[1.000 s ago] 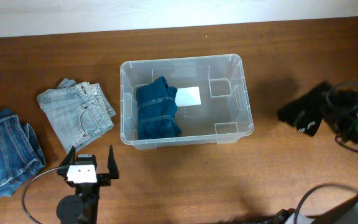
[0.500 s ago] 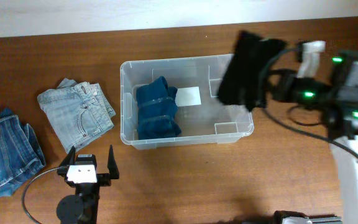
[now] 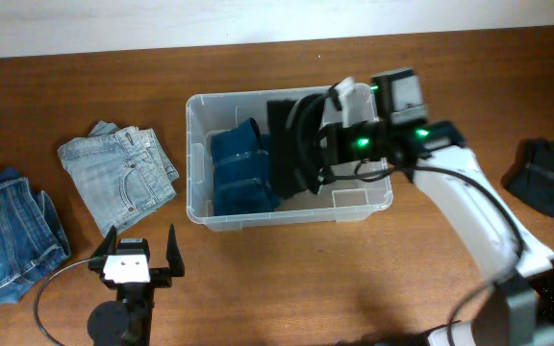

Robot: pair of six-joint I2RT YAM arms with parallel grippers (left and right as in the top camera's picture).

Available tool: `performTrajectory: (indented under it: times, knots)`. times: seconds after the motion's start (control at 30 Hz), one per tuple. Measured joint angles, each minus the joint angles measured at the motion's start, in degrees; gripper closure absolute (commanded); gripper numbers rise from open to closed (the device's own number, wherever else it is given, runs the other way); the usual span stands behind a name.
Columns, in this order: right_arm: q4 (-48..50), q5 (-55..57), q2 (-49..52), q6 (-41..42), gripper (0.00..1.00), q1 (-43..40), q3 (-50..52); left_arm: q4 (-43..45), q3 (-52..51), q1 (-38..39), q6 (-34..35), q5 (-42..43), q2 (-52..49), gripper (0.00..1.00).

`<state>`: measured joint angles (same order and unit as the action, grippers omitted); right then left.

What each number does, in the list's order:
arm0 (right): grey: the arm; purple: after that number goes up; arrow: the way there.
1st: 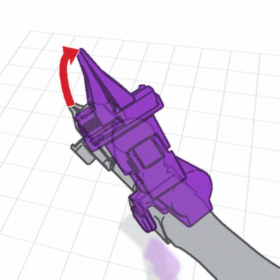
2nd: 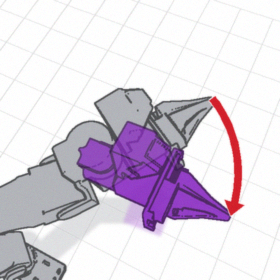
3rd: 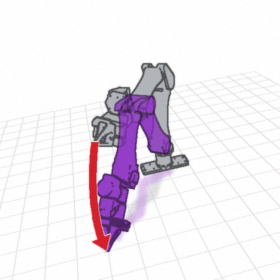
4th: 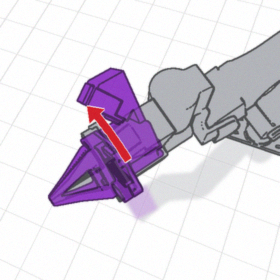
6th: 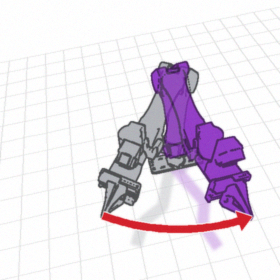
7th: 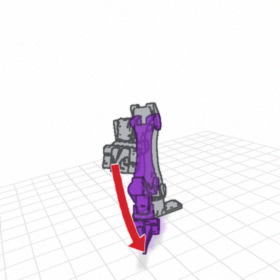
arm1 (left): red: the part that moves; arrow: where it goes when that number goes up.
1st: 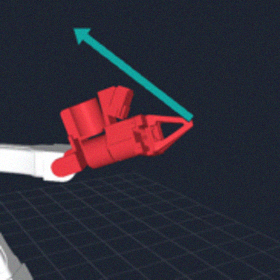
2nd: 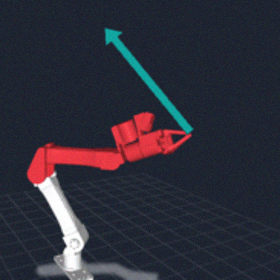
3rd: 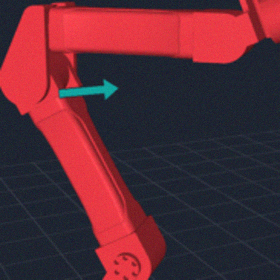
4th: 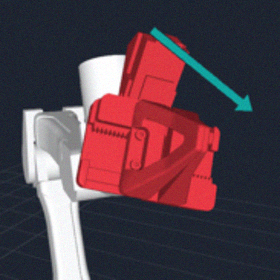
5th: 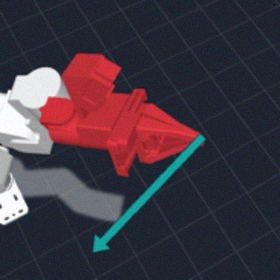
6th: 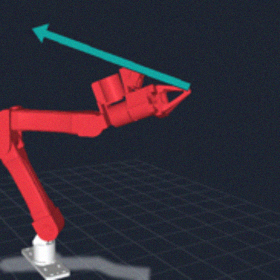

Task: Pack container
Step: 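Lift the black roll and carry it into the container, then press the black roll down beside the teal roll and release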

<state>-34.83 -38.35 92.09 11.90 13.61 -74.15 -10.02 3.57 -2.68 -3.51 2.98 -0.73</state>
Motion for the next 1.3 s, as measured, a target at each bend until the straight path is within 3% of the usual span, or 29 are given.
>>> performTrajectory:
  times: [0.37, 0.4, 0.67, 0.8, 1.03, 1.3]
  knots:
    - [-0.5, 1.6, 9.0, -0.4, 0.96, 1.4, 0.0, 0.0, 0.0, 0.0, 0.0, 0.0, 0.0, 0.00]
    - [-0.8, 2.4, 9.2, -0.5, 0.92, 1.4, 0.0, 0.0, 0.0, 0.0, 0.0, 0.0, 0.0, 0.00]
    - [-1.6, 5.9, 9.9, -3.3, 0.21, 1.4, 0.0, 0.0, 0.0, 0.0, 0.0, 0.0, 0.0, 0.00]
    - [-1.6, 6.2, 9.9, -5.6, 0.00, 1.4, 0.0, 0.0, 0.0, 0.0, 0.0, 0.0, 0.0, 0.00]
    - [-5.2, 6.9, 10.2, -9.1, 0.01, 1.4, -2.7, 0.0, 0.0, 0.0, 0.0, 0.0, 0.0, 0.00]
    - [-15.9, 14.1, 10.3, -11.7, 0.04, 1.4, -16.0, 0.0, 0.0, 0.0, 0.0, 0.0, 0.0, 0.00]
